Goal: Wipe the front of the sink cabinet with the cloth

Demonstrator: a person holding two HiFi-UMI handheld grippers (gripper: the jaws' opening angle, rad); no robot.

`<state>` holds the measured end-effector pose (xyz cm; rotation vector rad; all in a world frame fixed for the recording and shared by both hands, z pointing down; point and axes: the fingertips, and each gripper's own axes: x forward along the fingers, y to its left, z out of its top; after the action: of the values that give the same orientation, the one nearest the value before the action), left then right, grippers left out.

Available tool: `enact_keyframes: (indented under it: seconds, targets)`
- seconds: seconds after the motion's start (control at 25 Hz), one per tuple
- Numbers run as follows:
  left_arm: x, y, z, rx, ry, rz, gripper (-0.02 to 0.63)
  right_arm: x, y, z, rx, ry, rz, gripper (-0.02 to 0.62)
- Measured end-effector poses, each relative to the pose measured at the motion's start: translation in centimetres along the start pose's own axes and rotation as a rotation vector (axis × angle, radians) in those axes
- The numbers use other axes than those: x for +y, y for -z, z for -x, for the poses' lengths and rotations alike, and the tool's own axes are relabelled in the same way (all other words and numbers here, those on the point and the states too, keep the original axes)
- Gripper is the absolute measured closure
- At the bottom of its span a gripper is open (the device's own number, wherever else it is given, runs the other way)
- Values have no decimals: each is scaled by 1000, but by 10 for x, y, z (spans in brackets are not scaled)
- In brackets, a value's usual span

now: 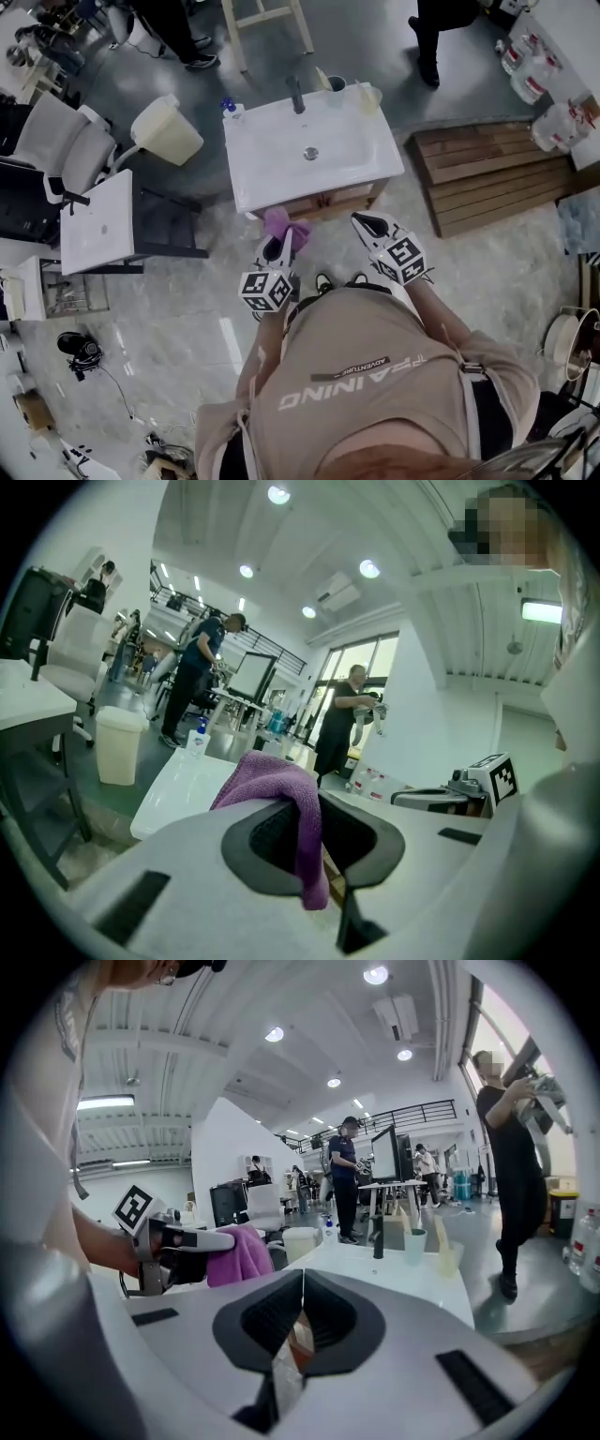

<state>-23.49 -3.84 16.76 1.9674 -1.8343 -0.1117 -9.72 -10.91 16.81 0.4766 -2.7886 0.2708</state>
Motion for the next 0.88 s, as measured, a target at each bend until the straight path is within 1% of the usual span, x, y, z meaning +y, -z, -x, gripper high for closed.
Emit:
enact_keyframes:
  seconds: [0.16,0.32,0.48,0.6,0.68,0.88]
  targets:
    - [14,5,2,16,37,-16,569,8,7,-4,-3,45,-19,583]
    - [29,20,4,49,57,-1,569,18,22,-2,15,85,-44,583]
    - [32,26,5,51,74,9,569,25,36,8,38,114,-60,583]
    - [33,32,9,49,70,23,569,30,46,15,49,125,-95,583]
    - [31,35,11,47,64,29,569,32,44,20,45,127,-96,583]
    - [16,47,15,57,49,18,569,35,40,35,19,94,-103,583]
